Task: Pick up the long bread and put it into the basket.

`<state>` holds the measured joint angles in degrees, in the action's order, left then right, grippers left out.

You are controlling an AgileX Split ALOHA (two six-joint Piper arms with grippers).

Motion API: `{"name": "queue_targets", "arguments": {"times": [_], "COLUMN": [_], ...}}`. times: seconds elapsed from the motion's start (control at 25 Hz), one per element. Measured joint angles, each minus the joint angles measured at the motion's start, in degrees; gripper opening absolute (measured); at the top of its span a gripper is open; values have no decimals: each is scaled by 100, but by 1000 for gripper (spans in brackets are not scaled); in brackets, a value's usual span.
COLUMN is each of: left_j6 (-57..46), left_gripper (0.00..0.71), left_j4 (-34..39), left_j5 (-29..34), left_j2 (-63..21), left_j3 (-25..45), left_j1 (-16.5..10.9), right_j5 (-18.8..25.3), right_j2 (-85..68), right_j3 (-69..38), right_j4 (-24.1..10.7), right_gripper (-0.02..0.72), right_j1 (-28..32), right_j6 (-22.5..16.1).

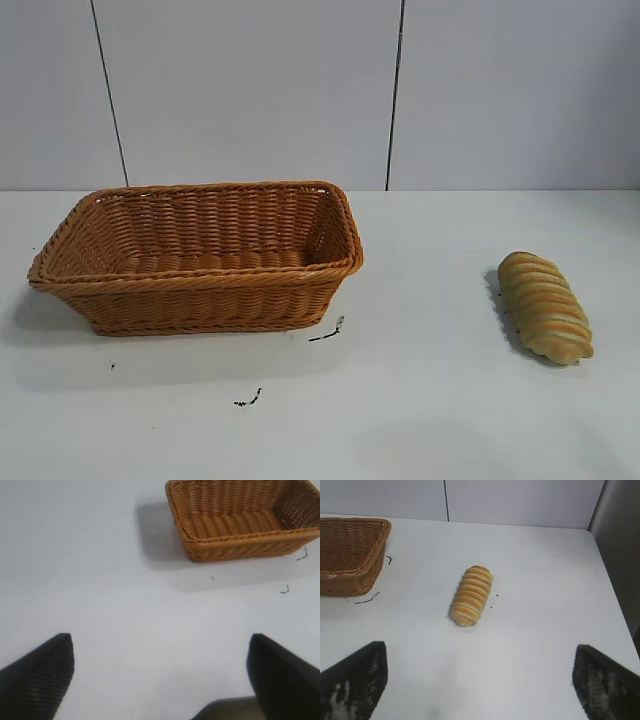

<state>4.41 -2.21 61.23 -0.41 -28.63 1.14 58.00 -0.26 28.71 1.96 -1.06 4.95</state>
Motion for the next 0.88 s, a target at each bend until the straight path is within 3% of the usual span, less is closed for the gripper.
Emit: {"name": "queue_targets", "arguments": {"times": [0.52,0.88], "left_j6": [0,0], "left_gripper": [692,692], "left_j4": [0,0], "left_j5": [0,0], "left_j2": [0,0], "left_j3": [0,0], "left_j1": [0,0], "right_j5": [8,2], "right_j2": [119,2855], "right_j3": [14,839], "right_j4": [0,0], "right_gripper": [689,689], "right_j1": [0,0], "right_j6": [-12,-128]}}
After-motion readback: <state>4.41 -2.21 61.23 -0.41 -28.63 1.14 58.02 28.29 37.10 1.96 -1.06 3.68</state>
